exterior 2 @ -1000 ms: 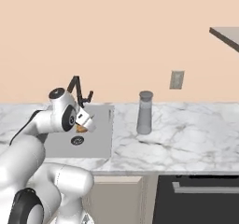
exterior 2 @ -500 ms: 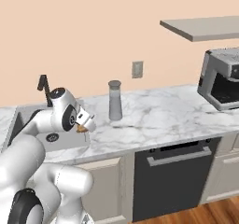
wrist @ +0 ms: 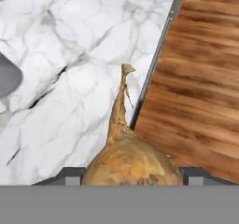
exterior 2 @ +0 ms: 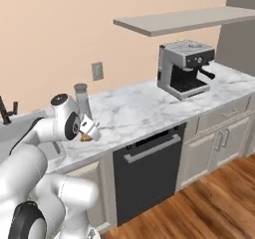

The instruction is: Turn on the sink faucet. Then move the onion from the counter to the sink. Turn off the sink. Move the vegetable from the sink to the pot next to the stove. Finally move the pot to the front right burner.

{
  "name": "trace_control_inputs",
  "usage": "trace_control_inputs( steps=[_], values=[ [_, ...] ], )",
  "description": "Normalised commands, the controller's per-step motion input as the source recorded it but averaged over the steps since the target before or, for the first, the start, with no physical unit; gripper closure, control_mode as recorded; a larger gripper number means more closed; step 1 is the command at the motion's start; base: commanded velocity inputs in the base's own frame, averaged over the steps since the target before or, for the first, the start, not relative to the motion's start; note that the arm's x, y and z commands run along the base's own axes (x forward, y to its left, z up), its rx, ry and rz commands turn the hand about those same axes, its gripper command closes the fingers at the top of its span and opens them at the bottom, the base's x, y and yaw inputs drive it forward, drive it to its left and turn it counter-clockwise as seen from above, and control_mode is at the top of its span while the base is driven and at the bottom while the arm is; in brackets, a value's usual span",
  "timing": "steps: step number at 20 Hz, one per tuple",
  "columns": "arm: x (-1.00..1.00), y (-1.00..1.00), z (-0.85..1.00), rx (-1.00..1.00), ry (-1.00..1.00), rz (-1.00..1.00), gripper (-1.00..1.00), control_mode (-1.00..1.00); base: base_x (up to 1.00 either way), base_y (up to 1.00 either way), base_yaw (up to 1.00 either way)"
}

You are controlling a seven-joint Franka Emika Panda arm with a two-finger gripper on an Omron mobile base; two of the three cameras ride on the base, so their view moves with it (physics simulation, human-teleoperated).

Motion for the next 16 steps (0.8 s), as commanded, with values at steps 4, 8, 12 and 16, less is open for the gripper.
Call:
trace_control_inputs(
  steps=[4,8,12,16],
  values=[
    [0.0,0.0,0.0,0.0,0.0,0.0,1.0,1.0,-0.03,0.0,-0.52],
    [0.0,0.0,0.0,0.0,0.0,0.0,1.0,1.0,0.0,0.0,-0.51],
    [0.0,0.0,0.0,0.0,0.0,0.0,1.0,1.0,0.0,0.0,-0.49],
    [0.0,0.0,0.0,0.0,0.0,0.0,1.0,1.0,0.0,0.0,-0.5]
  ],
)
